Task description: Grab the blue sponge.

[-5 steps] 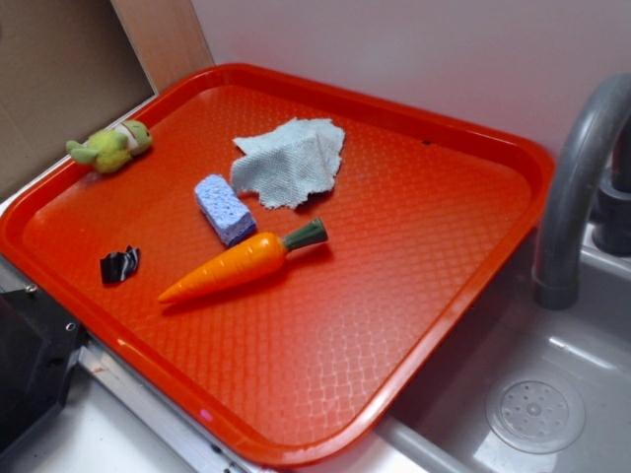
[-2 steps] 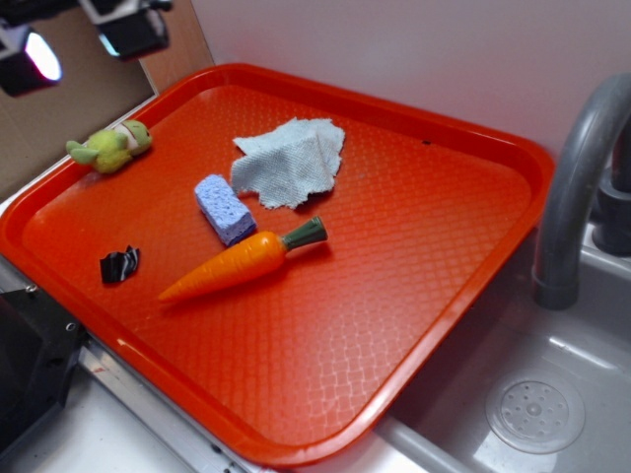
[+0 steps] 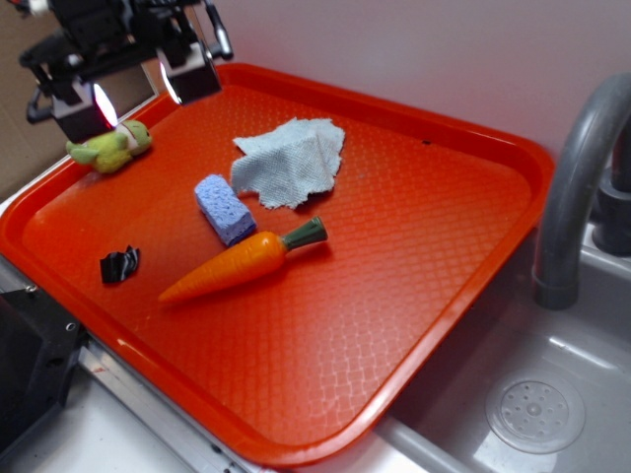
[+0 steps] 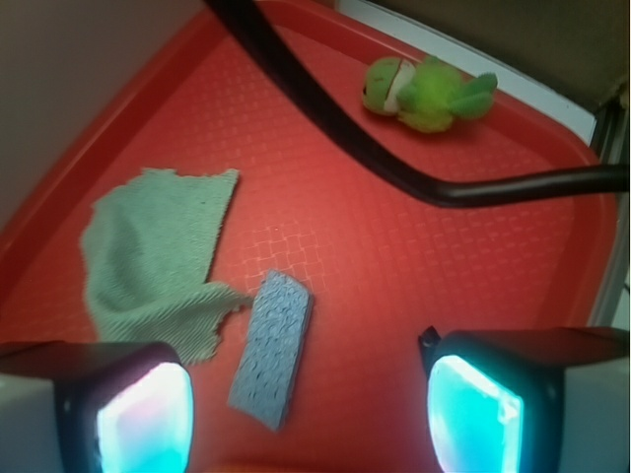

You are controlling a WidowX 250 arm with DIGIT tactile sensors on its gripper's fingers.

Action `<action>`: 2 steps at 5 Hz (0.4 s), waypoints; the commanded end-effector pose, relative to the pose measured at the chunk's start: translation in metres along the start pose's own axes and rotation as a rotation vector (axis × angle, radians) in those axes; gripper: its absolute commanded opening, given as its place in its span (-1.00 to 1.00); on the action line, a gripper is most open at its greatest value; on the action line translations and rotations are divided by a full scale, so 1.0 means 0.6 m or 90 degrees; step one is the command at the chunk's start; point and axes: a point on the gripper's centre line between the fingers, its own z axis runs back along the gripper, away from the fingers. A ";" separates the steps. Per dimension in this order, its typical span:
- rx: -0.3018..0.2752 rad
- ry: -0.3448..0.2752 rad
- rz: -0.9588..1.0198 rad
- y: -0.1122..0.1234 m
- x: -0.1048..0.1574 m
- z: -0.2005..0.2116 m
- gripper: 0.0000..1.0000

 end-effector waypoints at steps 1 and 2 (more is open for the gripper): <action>0.011 -0.043 0.010 -0.012 0.004 -0.047 1.00; 0.013 -0.025 0.010 -0.025 0.013 -0.081 1.00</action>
